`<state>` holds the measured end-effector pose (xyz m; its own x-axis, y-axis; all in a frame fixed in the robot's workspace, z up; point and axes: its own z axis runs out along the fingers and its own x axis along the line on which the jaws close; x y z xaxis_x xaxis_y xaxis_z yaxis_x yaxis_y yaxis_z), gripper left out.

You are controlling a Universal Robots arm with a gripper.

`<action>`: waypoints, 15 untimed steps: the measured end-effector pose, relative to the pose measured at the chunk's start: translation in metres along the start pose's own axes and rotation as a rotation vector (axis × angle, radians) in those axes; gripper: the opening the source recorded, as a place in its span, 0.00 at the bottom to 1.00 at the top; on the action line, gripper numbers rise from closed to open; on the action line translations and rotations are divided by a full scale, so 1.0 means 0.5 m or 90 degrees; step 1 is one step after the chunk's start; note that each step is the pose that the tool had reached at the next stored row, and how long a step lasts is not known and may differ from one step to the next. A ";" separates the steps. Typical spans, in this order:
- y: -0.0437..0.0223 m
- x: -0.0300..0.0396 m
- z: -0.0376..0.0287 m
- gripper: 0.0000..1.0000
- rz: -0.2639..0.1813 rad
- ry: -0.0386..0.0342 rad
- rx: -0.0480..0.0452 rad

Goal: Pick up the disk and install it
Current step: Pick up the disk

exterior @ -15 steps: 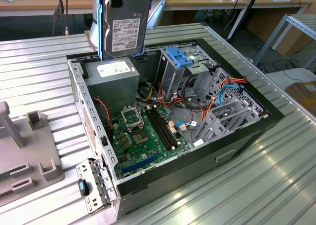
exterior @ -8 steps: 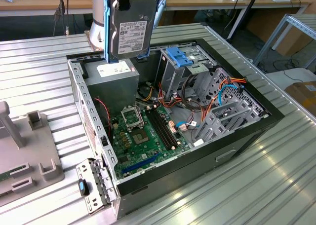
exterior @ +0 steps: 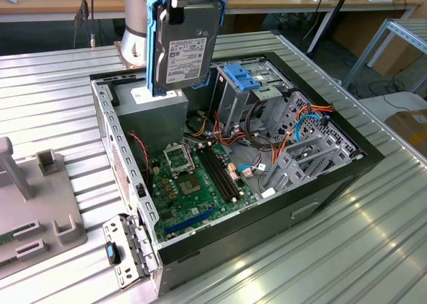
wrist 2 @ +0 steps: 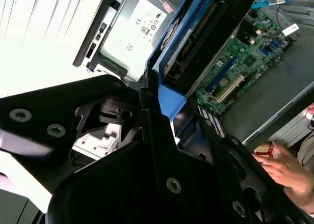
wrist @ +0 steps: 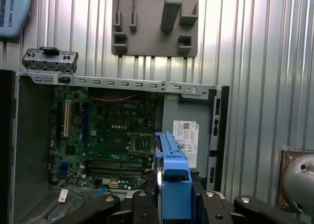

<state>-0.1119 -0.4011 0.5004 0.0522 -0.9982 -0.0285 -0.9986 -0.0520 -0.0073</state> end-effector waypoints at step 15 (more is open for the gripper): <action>0.000 0.049 -0.001 0.36 0.000 0.0003 0.0000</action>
<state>-0.1105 -0.4257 0.5000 0.0523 -0.9982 -0.0281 -0.9986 -0.0521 -0.0073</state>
